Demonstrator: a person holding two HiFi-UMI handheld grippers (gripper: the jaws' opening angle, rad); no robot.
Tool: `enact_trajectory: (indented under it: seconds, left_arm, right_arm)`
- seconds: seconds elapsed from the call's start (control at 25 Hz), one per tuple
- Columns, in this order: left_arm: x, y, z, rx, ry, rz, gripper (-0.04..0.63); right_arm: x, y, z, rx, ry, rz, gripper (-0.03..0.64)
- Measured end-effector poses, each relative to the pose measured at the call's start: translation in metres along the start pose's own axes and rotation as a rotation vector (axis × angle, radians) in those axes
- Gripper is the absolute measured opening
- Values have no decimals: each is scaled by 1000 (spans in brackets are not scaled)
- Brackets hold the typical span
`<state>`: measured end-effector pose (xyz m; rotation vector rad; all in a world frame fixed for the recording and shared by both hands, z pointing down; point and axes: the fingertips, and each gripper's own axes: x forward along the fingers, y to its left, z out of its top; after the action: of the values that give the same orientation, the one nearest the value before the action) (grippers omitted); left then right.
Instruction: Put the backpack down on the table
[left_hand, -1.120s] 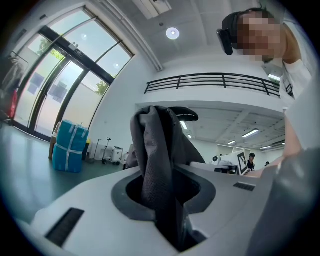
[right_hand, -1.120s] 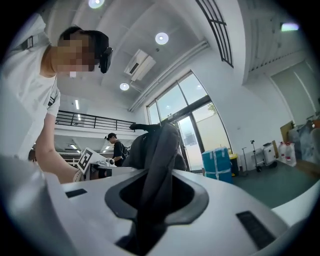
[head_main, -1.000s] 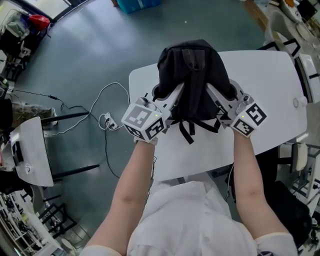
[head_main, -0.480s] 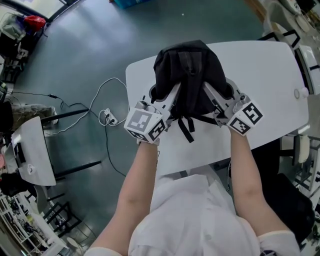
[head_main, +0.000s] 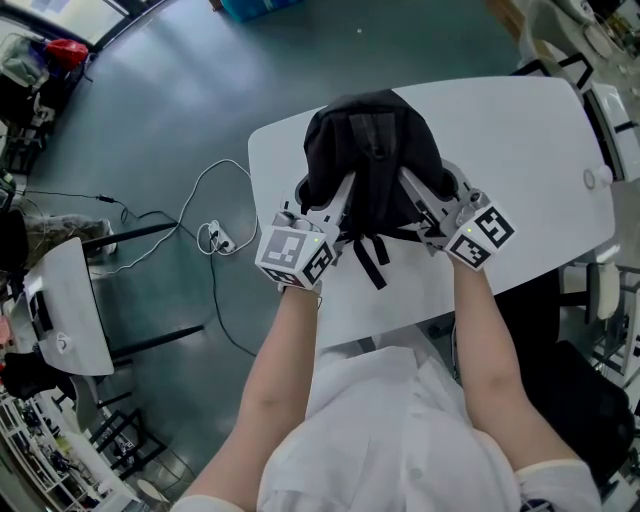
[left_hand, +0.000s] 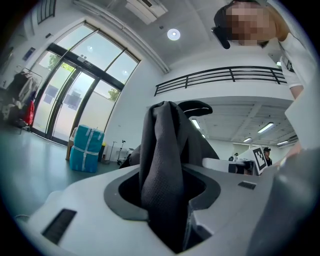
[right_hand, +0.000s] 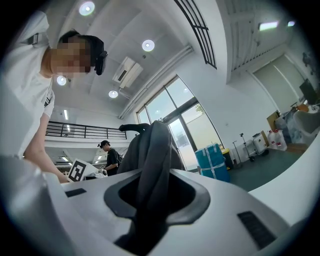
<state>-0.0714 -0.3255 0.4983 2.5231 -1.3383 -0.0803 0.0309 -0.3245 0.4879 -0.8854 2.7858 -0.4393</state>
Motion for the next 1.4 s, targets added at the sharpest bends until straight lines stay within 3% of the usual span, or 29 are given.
enact_trajectory:
  seconds: [0.2, 1.0, 1.4]
  left_arm:
    - [-4, 2, -6, -29, -5, 26, 190]
    - [-9, 0, 2, 50, 89, 49, 242]
    - [-33, -2, 5, 54, 75, 95, 286]
  right_arm:
    - [-2, 2, -3, -24, 4, -34, 117]
    - [-8, 0, 3, -107, 114, -177, 169]
    - [-36, 1, -1, -108, 159, -199, 201]
